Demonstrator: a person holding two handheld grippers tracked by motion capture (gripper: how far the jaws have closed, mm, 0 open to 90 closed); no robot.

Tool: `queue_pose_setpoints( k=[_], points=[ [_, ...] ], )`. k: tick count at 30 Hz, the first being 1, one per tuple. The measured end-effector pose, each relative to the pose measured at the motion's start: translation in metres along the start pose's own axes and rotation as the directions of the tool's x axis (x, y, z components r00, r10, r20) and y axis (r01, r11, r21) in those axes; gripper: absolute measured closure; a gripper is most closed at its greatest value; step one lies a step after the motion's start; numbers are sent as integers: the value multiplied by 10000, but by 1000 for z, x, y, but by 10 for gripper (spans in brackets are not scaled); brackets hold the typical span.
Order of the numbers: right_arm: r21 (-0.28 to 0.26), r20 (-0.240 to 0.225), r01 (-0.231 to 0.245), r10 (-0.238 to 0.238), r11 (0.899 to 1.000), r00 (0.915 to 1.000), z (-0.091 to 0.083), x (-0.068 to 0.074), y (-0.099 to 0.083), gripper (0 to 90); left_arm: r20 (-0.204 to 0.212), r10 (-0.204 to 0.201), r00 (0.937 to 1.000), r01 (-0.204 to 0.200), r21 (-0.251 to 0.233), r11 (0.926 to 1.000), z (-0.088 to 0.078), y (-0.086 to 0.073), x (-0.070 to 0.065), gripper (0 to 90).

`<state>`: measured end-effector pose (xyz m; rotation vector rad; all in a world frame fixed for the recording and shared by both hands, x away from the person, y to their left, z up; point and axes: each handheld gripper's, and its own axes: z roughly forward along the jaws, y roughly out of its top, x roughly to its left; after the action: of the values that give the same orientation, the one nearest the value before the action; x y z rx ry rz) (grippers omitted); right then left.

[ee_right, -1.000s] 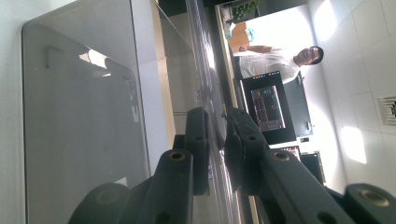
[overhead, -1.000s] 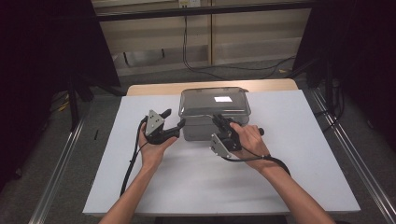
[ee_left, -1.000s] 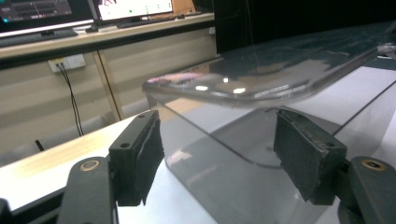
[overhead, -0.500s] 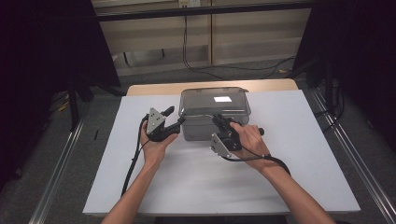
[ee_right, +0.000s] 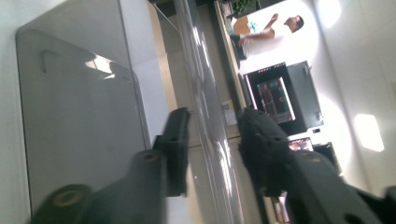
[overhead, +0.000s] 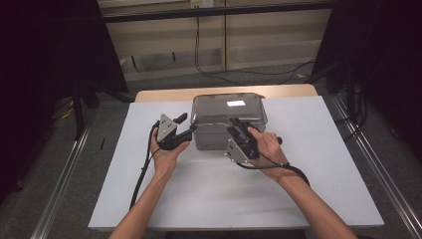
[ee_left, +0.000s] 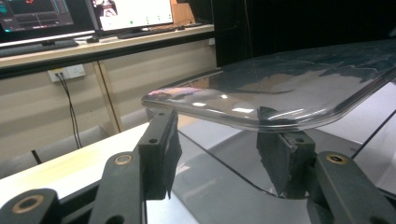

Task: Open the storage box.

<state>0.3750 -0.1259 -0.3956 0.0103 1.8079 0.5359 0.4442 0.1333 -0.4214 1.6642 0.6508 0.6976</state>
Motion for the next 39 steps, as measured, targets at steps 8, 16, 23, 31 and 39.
queue_pose_setpoints(
  k=[8, 16, 23, 31, 39],
  points=[
    [-66, 55, -1684, 1684, 9857, 9857, -3, -8, -16, 363, 40, 3, 10000, -3, -46, 10000, 1, 2, -1, 487],
    [17, -252, -3547, 3547, 9350, 9347, -5, -15, -41, 224, 10, -108, 9999, 108, -35, 9999, 2, 1, -2, 479],
    [-67, -441, -4814, 4807, 8765, 8758, -6, -18, -62, 214, 7, -121, 9999, 121, 17, 9999, 2, 1, -1, 467],
    [90, -707, -6484, 6473, 7612, 7589, -4, -26, -88, 194, -24, -212, 9998, 212, 33, 9998, 3, 1, -1, 469],
    [122, -785, -7283, 7267, 6852, 6824, 2, -31, -110, 220, 14, -228, 9997, 228, 7, 9997, 4, 2, 0, 470]
  ],
)
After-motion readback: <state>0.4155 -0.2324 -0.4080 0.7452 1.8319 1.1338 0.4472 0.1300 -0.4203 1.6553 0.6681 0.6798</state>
